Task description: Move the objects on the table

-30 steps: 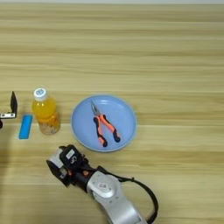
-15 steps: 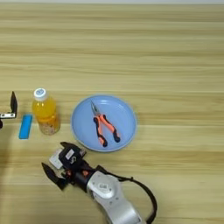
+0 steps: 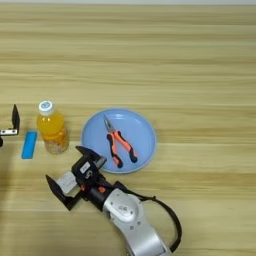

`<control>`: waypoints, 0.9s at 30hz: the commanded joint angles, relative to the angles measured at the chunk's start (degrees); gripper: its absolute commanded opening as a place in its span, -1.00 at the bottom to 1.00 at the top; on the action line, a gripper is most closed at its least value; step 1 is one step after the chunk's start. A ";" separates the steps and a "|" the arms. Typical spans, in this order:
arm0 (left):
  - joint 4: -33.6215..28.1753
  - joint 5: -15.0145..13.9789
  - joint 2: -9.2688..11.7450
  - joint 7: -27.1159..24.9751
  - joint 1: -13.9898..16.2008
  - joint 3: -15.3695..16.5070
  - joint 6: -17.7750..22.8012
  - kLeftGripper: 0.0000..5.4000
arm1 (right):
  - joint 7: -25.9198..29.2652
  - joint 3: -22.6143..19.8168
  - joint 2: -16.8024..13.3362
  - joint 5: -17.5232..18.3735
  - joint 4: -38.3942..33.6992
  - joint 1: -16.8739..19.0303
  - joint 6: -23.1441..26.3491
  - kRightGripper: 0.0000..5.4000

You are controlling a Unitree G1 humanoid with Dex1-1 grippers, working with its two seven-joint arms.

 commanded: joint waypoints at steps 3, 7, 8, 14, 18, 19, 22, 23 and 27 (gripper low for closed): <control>-0.09 0.85 0.18 0.24 0.05 -0.45 0.43 1.00 | -1.14 -4.63 -1.32 1.23 -3.59 -1.20 0.53 0.98; -0.17 0.97 0.14 0.35 0.07 -0.51 0.47 1.00 | -1.05 -6.90 -2.28 2.14 -5.30 -0.93 0.91 0.98; -0.16 0.98 0.14 0.37 0.05 -0.52 0.47 1.00 | -1.02 -7.44 -2.53 2.35 -5.54 -0.84 0.99 0.98; 0.28 0.98 0.27 0.46 -0.25 -0.50 0.39 1.00 | -0.95 -11.14 -4.11 3.70 -4.68 -0.75 0.26 0.98; 0.69 0.91 0.44 0.42 -0.50 -0.44 0.31 1.00 | -1.30 -13.34 -4.57 4.44 -3.60 -1.46 -0.13 0.98; 0.82 0.90 0.48 0.41 -0.57 -0.43 0.27 1.00 | -1.49 -14.00 -4.63 4.67 -3.28 -1.73 -0.21 0.98; 1.12 0.82 0.53 0.35 -0.77 -0.40 -0.15 1.00 | -2.98 -16.80 -4.56 5.02 -1.69 -2.97 -0.64 0.98; 1.12 0.81 0.53 0.34 -0.81 -0.41 -0.33 1.00 | -3.66 -17.80 -4.47 5.09 -0.97 -3.48 -0.81 0.98; 1.21 1.08 0.55 0.52 -0.88 -0.50 -0.75 1.00 | -6.48 -21.18 -4.17 5.10 2.36 -5.30 -1.86 0.98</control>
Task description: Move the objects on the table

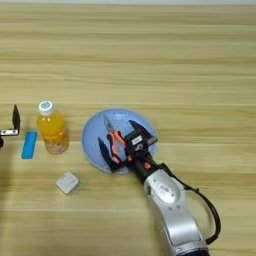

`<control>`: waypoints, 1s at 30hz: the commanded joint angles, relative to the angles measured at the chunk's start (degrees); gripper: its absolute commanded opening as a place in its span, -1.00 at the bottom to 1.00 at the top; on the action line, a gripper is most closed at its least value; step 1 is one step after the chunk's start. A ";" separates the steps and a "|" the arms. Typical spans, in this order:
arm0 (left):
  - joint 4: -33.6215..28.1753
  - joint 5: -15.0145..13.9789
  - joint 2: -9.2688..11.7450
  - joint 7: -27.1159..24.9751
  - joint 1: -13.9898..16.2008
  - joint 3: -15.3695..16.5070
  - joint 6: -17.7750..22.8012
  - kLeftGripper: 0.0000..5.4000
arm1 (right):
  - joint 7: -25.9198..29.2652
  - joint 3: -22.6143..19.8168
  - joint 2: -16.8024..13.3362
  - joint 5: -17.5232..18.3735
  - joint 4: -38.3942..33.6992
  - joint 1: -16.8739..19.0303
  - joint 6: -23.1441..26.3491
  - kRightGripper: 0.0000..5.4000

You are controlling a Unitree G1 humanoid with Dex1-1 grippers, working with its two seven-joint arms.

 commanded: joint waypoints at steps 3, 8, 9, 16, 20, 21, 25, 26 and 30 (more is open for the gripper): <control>0.48 1.00 0.46 0.48 -0.49 -0.27 -0.42 1.00 | -4.38 -5.75 0.87 1.54 5.15 -3.18 -1.62 0.98; 0.07 1.08 0.39 0.60 -0.21 -0.10 -0.35 1.00 | -6.64 -8.70 1.02 1.96 7.36 -4.34 -2.64 0.98; 0.00 1.12 0.37 0.61 -0.15 -0.07 -0.34 1.00 | -7.10 -9.22 1.07 1.94 7.82 -4.47 -2.90 0.98; -0.77 1.25 0.27 0.52 0.40 0.06 -0.35 1.00 | -12.70 -13.55 0.49 0.70 10.78 -5.43 -5.14 0.98; -2.01 0.90 0.19 0.47 0.88 0.33 -0.51 1.00 | -12.88 -13.60 0.68 0.43 10.92 -5.16 -5.27 0.98; -2.68 0.65 0.04 0.37 1.07 0.40 -0.51 1.00 | -12.86 -13.48 0.70 0.35 10.78 -5.01 -5.22 0.98; -7.87 -1.21 -1.01 -0.40 2.21 0.62 0.40 1.00 | -12.60 -13.25 0.55 0.30 10.42 -4.57 -4.98 0.98; -9.62 -1.49 -1.12 -0.49 2.65 0.68 0.72 1.00 | -12.55 -13.23 0.53 0.30 10.47 -4.51 -4.99 0.98; -18.25 -2.19 -1.63 -1.07 4.82 0.53 2.32 1.00 | -12.41 -13.04 0.54 0.22 10.53 -4.20 -4.88 0.98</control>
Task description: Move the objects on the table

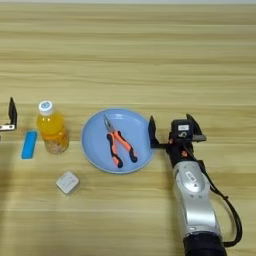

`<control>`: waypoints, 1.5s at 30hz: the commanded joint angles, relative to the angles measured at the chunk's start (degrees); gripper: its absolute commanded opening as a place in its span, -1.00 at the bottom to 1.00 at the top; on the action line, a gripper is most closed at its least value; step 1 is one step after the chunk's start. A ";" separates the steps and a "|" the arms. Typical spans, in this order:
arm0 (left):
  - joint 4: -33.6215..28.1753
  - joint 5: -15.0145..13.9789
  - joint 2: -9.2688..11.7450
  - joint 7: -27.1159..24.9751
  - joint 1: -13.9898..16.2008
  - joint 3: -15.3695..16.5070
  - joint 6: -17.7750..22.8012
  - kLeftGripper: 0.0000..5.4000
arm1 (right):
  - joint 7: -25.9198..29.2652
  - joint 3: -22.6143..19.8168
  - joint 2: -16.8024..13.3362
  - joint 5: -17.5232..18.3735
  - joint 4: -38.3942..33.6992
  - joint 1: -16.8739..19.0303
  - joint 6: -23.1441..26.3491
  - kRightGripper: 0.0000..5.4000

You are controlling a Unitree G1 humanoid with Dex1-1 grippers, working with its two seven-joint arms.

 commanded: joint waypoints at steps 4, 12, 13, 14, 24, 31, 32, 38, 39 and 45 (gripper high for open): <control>-12.54 -1.50 -0.91 -0.56 3.36 0.77 2.82 1.00 | 0.27 0.80 0.15 -0.42 -0.58 0.77 0.21 0.98; -21.46 -4.37 -1.43 -6.97 5.18 -3.57 8.49 1.00 | -0.21 2.01 0.97 -1.23 -1.82 1.48 0.76 0.98; -22.09 -4.92 -1.57 -7.73 5.22 -3.98 9.14 1.00 | -0.26 2.11 1.03 -1.29 -1.88 1.52 0.79 0.98; -22.75 -5.43 -1.67 -8.46 5.25 -4.46 9.79 1.00 | -0.33 2.18 1.07 -1.32 -1.88 1.53 0.80 0.98; -25.96 -5.48 -3.01 -13.87 4.48 -11.37 14.73 1.00 | -1.05 2.32 1.65 -1.74 -1.16 0.96 0.51 0.98; -26.44 -6.37 -3.97 -15.38 5.08 -13.10 15.76 1.00 | -1.17 2.66 2.17 -2.30 -1.32 1.00 0.63 0.98; -26.32 -6.30 -3.97 -15.48 5.13 -13.25 15.77 1.00 | -1.19 2.68 2.23 -2.37 -1.35 1.03 0.64 0.98; -24.46 -5.75 -4.06 -15.97 5.24 -13.81 15.63 1.00 | -1.25 2.70 2.34 -2.48 -1.62 1.22 0.77 0.98; -23.91 -5.69 -4.09 -15.97 5.19 -13.85 15.56 1.00 | -1.24 2.69 2.32 -2.46 -1.63 1.23 0.77 0.98; -21.11 -4.50 -3.76 -16.02 4.91 -14.60 15.94 1.00 | -1.27 2.73 2.26 -2.45 -1.47 1.19 0.74 0.98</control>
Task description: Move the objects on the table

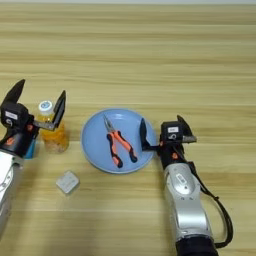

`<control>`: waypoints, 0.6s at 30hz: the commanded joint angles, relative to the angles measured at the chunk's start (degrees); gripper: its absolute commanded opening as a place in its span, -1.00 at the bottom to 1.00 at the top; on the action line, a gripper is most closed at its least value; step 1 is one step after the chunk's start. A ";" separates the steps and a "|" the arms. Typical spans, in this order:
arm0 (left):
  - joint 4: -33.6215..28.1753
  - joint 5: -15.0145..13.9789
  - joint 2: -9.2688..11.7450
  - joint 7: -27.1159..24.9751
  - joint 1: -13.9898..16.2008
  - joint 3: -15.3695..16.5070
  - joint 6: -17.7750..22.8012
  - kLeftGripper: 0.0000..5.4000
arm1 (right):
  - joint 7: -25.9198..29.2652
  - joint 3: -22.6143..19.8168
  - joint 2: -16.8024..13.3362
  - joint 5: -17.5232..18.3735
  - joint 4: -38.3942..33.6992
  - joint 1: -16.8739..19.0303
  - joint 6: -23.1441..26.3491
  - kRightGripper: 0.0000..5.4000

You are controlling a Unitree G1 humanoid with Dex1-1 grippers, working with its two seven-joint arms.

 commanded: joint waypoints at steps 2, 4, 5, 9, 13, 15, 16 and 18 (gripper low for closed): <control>1.96 1.53 0.09 -0.28 -0.26 -0.68 0.88 1.00 | 0.00 0.14 0.03 -0.02 -0.05 0.07 0.46 0.98; 2.54 1.51 0.10 -0.35 -0.43 -0.59 0.80 1.00 | 0.02 0.15 0.01 0.00 0.08 0.01 0.43 0.98; 2.90 1.48 0.09 -0.33 -0.53 -0.53 0.74 1.00 | 0.03 0.16 -0.01 0.00 0.14 -0.03 0.43 0.98; 5.14 1.38 0.02 -0.36 -1.02 -0.38 0.26 1.00 | 0.01 0.17 -0.01 -0.01 0.38 -0.20 0.41 0.98; 7.68 -0.24 -0.21 -1.39 -1.60 -0.03 0.49 1.00 | -0.08 0.20 0.02 -0.08 0.58 -0.31 0.35 0.98; 9.03 -0.58 -0.28 -1.73 -1.85 0.24 0.03 1.00 | -0.13 0.24 0.06 -0.13 0.60 -0.34 0.35 0.98; 9.47 -0.66 -0.29 -1.84 -1.94 0.33 -0.18 1.00 | -0.14 0.26 0.08 -0.14 0.60 -0.34 0.36 0.98; 11.18 -0.51 -0.27 -1.89 -2.24 0.53 -0.60 1.00 | -0.18 0.29 0.11 -0.18 0.61 -0.34 0.39 0.98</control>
